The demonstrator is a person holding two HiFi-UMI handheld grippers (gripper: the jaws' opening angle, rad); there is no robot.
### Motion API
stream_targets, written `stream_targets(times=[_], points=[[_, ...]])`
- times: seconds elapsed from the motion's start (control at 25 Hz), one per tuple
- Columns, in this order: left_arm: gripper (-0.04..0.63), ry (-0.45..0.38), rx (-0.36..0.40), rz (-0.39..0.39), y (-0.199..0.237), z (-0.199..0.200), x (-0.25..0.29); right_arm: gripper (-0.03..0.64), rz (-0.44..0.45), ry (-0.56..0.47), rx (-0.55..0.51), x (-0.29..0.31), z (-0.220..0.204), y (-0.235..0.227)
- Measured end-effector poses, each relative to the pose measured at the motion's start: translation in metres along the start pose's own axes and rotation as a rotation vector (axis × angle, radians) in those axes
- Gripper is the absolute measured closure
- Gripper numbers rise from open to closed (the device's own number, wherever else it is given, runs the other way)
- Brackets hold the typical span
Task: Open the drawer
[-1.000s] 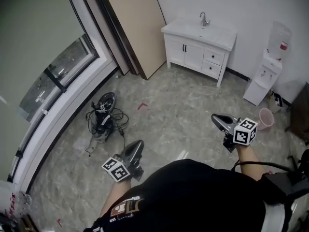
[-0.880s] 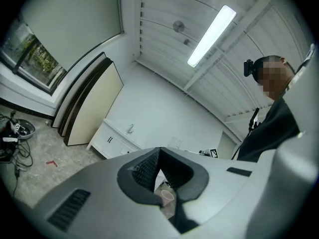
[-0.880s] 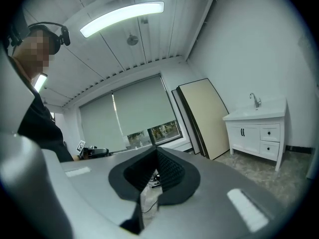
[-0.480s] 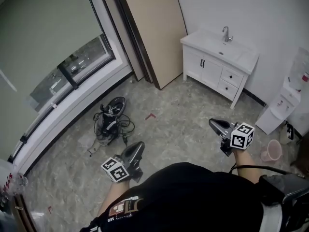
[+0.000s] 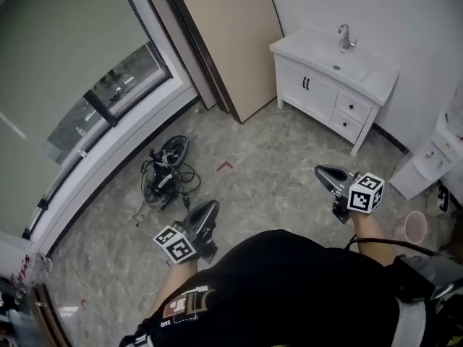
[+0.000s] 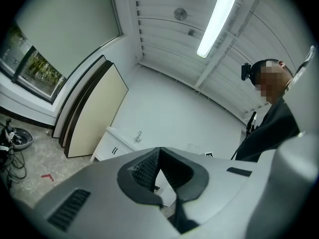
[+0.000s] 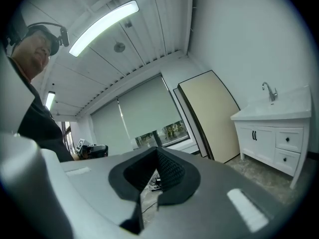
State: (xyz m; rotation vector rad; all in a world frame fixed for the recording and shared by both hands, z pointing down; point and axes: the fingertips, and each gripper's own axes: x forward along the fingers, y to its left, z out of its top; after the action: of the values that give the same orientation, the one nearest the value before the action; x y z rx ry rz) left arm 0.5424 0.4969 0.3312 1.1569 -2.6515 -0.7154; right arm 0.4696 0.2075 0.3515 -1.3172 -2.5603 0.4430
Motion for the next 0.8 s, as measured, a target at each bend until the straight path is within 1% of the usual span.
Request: stream_targets(times=[0.08, 0.2, 0.32, 0.44, 0.6, 0.8], points=[[0.595, 0.013, 0.004, -0.001, 0.008, 0.001, 0.017, 0.620, -0.030, -0.005, 0.018, -0.009, -0.001, -0.022], [0.595, 0.024, -0.019, -0.022, 0.026, 0.004, 0.046, 0.620, -0.098, -0.024, 0.061, -0.018, 0.003, -0.056], [0.595, 0.046, -0.039, -0.070, 0.048, 0.006, 0.075, 0.620, -0.135, -0.025, 0.077, -0.005, 0.005, -0.074], [0.595, 0.059, -0.052, -0.127, 0.082, 0.013, 0.104, 0.620, -0.161, -0.016, 0.052, 0.019, 0.007, -0.086], [0.595, 0.078, -0.059, -0.206, 0.135, 0.040, 0.145, 0.620, -0.248, -0.041, 0.029, 0.050, 0.035, -0.113], [0.595, 0.101, -0.043, -0.268, 0.201, 0.097, 0.186, 0.620, -0.317, -0.071, 0.009, 0.104, 0.076, -0.142]])
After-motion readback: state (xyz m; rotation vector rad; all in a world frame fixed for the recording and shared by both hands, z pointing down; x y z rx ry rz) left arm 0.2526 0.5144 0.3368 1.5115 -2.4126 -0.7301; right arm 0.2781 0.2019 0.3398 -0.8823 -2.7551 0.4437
